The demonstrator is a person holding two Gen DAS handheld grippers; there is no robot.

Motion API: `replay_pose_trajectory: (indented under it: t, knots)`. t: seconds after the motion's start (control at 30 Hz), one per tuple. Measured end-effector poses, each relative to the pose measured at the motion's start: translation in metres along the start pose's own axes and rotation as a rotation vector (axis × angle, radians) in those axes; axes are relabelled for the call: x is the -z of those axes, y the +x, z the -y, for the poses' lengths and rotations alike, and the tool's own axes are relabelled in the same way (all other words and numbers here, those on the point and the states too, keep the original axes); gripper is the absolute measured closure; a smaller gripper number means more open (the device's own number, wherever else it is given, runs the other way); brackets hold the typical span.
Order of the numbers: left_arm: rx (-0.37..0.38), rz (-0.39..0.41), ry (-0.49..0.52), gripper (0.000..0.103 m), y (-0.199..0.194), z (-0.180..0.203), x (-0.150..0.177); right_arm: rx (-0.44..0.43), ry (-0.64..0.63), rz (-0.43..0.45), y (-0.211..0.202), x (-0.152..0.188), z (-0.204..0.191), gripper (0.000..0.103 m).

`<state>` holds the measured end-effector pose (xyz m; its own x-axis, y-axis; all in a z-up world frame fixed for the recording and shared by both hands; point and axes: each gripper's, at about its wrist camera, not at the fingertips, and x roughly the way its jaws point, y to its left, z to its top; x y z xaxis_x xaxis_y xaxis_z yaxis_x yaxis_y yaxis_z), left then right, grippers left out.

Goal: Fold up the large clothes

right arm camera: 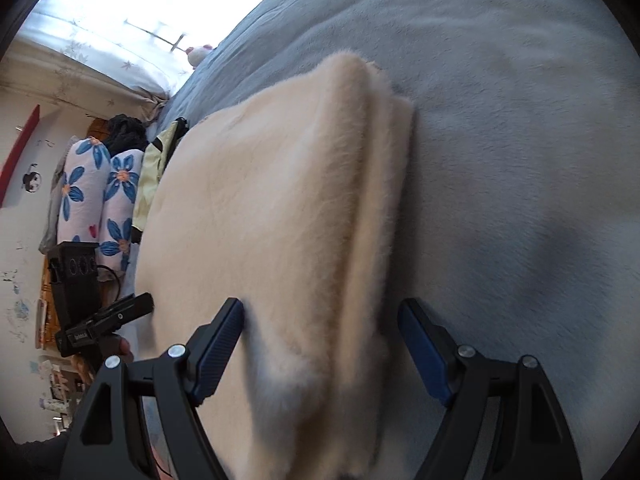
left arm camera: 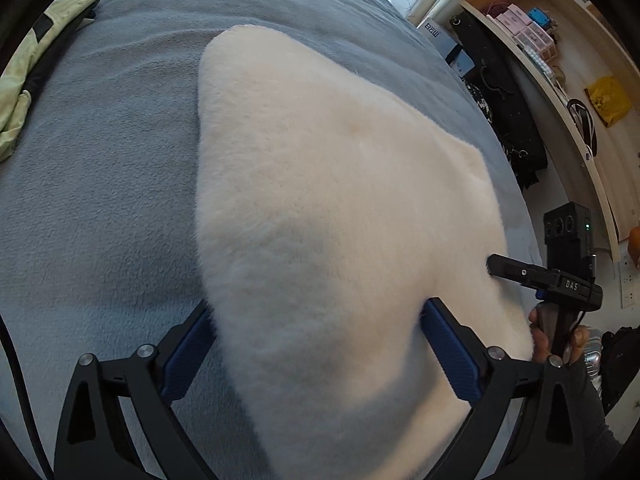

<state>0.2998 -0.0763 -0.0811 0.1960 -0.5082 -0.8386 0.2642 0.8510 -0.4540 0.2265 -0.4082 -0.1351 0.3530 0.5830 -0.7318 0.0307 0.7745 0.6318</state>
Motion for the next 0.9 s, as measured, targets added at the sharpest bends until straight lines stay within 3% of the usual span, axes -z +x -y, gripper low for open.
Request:
replay_pose_trajectory:
  t: [0.2,0.43,0.67,0.8,0.9]
  knots:
    - [0.059,0.004,-0.006,0.0,0.015,-0.002,-0.003,-0.075,-0.011,-0.011,0.022,-0.007,-0.002,0.014]
    - [0.115,-0.02,-0.017,0.0,0.03,-0.004,-0.01,-0.044,-0.031,-0.009,0.027,-0.007,-0.009,0.014]
    - [0.061,-0.024,-0.013,0.003,0.029,0.011,-0.017,-0.002,-0.053,0.027,0.016,-0.002,-0.029,0.043]
    - [-0.016,0.02,0.04,0.017,0.017,0.029,-0.015,0.022,-0.041,0.066,0.004,-0.002,-0.041,0.058]
    - [-0.062,0.048,0.066,0.026,0.007,0.039,-0.013,0.046,-0.051,0.097,-0.002,-0.001,-0.054,0.06]
